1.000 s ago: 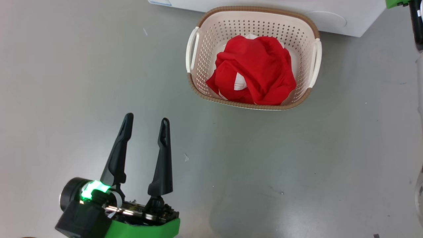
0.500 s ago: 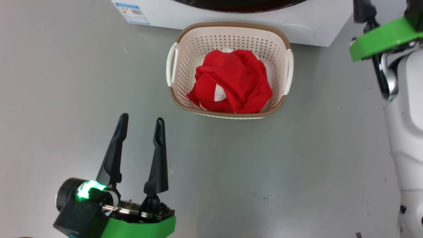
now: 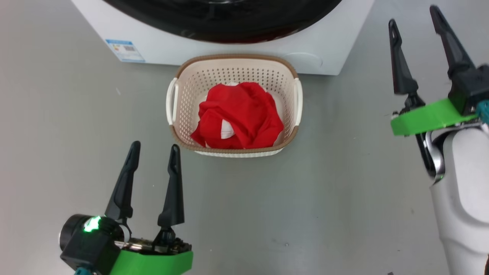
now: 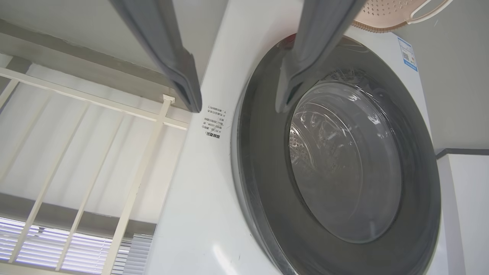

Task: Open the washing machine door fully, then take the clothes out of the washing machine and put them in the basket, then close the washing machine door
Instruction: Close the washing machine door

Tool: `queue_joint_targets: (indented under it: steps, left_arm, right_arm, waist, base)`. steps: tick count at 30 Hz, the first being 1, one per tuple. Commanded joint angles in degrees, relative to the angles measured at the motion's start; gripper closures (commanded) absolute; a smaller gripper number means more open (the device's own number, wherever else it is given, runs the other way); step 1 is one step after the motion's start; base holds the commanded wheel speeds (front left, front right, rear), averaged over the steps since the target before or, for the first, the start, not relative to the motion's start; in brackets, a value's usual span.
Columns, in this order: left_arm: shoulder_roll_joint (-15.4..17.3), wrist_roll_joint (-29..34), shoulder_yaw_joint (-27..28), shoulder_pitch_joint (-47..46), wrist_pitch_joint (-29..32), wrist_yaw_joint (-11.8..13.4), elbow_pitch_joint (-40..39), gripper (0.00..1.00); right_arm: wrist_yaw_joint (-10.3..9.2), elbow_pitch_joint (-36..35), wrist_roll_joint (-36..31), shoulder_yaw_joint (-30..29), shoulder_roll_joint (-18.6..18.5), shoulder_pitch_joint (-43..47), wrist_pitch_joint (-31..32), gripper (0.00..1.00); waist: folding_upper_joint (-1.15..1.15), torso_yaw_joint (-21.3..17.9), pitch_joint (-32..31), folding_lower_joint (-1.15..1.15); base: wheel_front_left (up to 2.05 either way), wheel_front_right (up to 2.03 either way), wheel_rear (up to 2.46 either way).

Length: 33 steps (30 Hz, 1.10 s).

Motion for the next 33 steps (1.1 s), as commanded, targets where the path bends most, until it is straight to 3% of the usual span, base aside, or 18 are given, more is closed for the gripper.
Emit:
queue_joint_targets:
  steps: [1,15,33]
  left_arm:
    - [0.6,0.1,2.2,0.4,-0.3,-0.3,-1.0,0.0]
    - [1.7,0.8,3.7,3.6,-0.3,-1.1,1.2,0.0]
    - [3.5,3.7,4.9,9.3,-0.3,-1.3,2.9,0.0]
  right_arm:
    - [-0.22,-2.3,0.7,0.6,0.9,1.6,0.1,0.0]
    - [-0.22,-14.1,1.8,-1.8,2.7,19.1,0.1,0.0]
    - [-0.22,-20.0,5.2,-1.4,2.9,36.2,0.1,0.0]
  waist:
    - [0.0,-1.8,-2.0,0.0]
    - [0.0,-5.7,-9.1,0.0]
    - [0.0,-7.2,-16.8,0.0]
  base:
    - [0.0,0.0,0.0]
    - [0.0,0.0,0.0]
    - [0.0,0.0,0.0]
